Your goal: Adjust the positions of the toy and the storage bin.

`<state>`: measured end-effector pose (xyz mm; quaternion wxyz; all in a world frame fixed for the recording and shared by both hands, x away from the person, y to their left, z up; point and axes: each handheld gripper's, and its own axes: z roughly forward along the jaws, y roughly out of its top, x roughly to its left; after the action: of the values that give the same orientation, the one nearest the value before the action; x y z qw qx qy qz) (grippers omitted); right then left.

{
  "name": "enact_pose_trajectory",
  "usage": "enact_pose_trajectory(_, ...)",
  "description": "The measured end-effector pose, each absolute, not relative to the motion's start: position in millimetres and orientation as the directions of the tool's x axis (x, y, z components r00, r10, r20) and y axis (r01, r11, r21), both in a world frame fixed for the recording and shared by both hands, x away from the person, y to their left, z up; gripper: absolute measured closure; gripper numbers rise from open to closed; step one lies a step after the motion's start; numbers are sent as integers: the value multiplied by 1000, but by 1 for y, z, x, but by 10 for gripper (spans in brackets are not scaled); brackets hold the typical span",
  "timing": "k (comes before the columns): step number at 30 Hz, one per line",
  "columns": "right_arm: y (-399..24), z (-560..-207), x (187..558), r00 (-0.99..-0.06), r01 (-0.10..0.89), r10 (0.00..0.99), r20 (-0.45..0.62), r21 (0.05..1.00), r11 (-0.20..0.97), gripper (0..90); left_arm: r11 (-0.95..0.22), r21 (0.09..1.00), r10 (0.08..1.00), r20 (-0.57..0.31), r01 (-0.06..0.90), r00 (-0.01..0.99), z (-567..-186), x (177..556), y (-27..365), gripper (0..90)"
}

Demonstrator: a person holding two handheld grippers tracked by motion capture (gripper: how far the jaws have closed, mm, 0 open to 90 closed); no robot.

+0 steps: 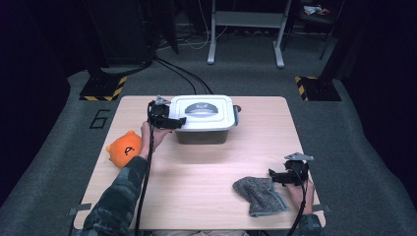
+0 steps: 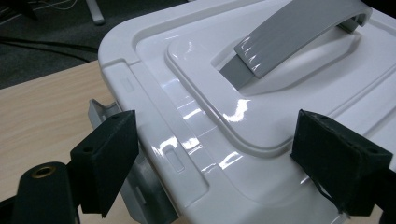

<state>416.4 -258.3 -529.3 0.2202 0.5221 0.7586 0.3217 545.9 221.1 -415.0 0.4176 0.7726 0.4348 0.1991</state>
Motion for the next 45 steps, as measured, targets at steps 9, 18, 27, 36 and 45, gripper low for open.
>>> enact_pose_trajectory(9,-258,-529,416,-358,650,934,2,718,248,3,-289,815,821,-60,503,568,-414,549,223,148)
enact_pose_trajectory(18,-258,-529,416,-358,650,934,1,718,249,4,-318,807,796,-58,498,602,-414,551,220,147)
enact_pose_trajectory(27,-258,-529,416,-358,650,934,1,718,248,4,-311,817,774,-79,485,629,-416,553,212,147)
enact_pose_trajectory(36,-258,-529,416,-359,650,934,2,719,248,4,-310,816,763,-93,488,639,-417,553,204,147)
enact_pose_trajectory(45,-258,-529,417,-357,650,934,6,720,243,5,-338,807,744,-87,485,663,-414,555,192,147)
